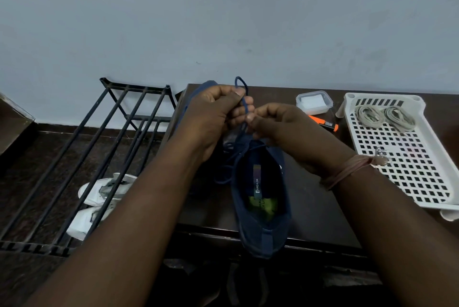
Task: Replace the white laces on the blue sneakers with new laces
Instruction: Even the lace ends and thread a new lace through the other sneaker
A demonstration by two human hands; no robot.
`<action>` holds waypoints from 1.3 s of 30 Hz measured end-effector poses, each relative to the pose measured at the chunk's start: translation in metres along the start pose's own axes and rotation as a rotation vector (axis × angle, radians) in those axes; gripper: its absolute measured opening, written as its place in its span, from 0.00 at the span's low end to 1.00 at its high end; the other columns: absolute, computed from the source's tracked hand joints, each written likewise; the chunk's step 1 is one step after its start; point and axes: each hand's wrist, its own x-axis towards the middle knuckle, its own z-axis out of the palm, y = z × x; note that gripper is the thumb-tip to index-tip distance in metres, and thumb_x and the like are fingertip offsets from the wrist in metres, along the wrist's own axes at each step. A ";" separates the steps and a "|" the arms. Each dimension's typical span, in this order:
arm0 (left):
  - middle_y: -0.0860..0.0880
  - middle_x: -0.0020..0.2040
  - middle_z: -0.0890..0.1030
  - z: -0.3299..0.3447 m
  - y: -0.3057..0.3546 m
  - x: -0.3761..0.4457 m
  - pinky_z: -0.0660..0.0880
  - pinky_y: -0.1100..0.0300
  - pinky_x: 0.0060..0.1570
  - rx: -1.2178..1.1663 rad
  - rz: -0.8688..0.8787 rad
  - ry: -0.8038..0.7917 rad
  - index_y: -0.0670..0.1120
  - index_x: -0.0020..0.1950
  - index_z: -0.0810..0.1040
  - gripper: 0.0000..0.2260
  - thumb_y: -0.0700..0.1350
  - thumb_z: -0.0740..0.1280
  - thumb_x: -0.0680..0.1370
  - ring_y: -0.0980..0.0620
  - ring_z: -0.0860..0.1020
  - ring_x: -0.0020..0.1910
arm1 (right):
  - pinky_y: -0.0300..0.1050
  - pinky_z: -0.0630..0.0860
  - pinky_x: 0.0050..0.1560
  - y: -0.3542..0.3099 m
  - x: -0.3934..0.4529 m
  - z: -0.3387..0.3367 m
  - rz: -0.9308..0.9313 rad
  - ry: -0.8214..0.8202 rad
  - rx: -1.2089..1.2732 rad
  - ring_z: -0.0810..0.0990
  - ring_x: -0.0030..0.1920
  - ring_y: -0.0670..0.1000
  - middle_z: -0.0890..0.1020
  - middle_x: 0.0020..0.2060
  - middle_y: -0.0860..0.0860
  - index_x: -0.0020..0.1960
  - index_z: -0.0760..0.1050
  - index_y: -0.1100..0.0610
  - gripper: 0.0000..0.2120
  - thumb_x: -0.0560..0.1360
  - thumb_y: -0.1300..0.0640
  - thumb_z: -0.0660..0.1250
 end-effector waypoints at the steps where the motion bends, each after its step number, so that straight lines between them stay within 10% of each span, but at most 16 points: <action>1: 0.44 0.46 0.86 0.001 0.001 0.000 0.82 0.60 0.43 -0.031 0.006 -0.007 0.42 0.50 0.78 0.02 0.40 0.68 0.81 0.51 0.85 0.44 | 0.40 0.74 0.44 0.001 -0.001 0.000 0.015 -0.030 -0.013 0.79 0.43 0.46 0.86 0.48 0.55 0.51 0.81 0.57 0.11 0.79 0.49 0.68; 8: 0.51 0.37 0.78 -0.010 0.005 0.004 0.74 0.61 0.37 -0.098 0.018 -0.022 0.44 0.53 0.77 0.04 0.43 0.65 0.82 0.54 0.78 0.35 | 0.44 0.73 0.46 0.000 -0.001 -0.007 0.049 -0.061 0.029 0.77 0.43 0.49 0.84 0.44 0.55 0.51 0.80 0.62 0.10 0.81 0.54 0.66; 15: 0.53 0.32 0.71 -0.026 0.014 0.014 0.67 0.62 0.31 -0.160 0.100 0.130 0.43 0.54 0.80 0.13 0.49 0.60 0.86 0.57 0.68 0.29 | 0.53 0.80 0.56 0.015 -0.001 -0.018 0.042 -0.062 -0.443 0.84 0.46 0.48 0.86 0.42 0.51 0.45 0.85 0.55 0.06 0.76 0.53 0.72; 21: 0.57 0.26 0.66 -0.011 0.014 -0.002 0.59 0.64 0.26 0.371 0.064 -0.102 0.43 0.51 0.85 0.14 0.52 0.65 0.83 0.58 0.60 0.24 | 0.41 0.77 0.53 0.002 0.004 -0.010 -0.166 0.220 -0.247 0.80 0.46 0.49 0.72 0.63 0.49 0.75 0.64 0.43 0.29 0.77 0.54 0.71; 25: 0.54 0.26 0.63 -0.012 0.015 -0.005 0.58 0.61 0.27 0.489 0.105 -0.136 0.41 0.48 0.86 0.16 0.54 0.70 0.80 0.55 0.59 0.25 | 0.37 0.74 0.46 0.003 0.004 -0.012 -0.259 0.148 -0.326 0.79 0.42 0.42 0.81 0.49 0.49 0.56 0.79 0.51 0.06 0.80 0.56 0.66; 28: 0.52 0.26 0.61 -0.020 0.018 -0.001 0.56 0.60 0.29 0.468 0.122 -0.071 0.44 0.45 0.86 0.15 0.55 0.71 0.79 0.53 0.58 0.25 | 0.42 0.68 0.36 0.007 0.003 -0.015 -0.210 0.090 -0.387 0.69 0.31 0.42 0.74 0.32 0.47 0.41 0.76 0.51 0.14 0.83 0.52 0.60; 35: 0.55 0.27 0.69 -0.039 0.019 0.011 0.66 0.62 0.30 0.372 0.147 0.375 0.49 0.42 0.83 0.14 0.58 0.69 0.79 0.56 0.66 0.26 | 0.47 0.77 0.49 0.017 0.002 -0.027 0.119 0.026 -0.425 0.79 0.39 0.47 0.84 0.39 0.52 0.42 0.79 0.55 0.14 0.83 0.58 0.59; 39: 0.58 0.22 0.70 -0.039 0.015 0.013 0.67 0.62 0.31 0.344 0.213 0.485 0.47 0.43 0.82 0.15 0.56 0.66 0.81 0.60 0.67 0.22 | 0.45 0.75 0.39 0.018 0.001 -0.030 0.263 0.059 -0.401 0.77 0.32 0.48 0.83 0.33 0.51 0.42 0.81 0.58 0.11 0.81 0.59 0.64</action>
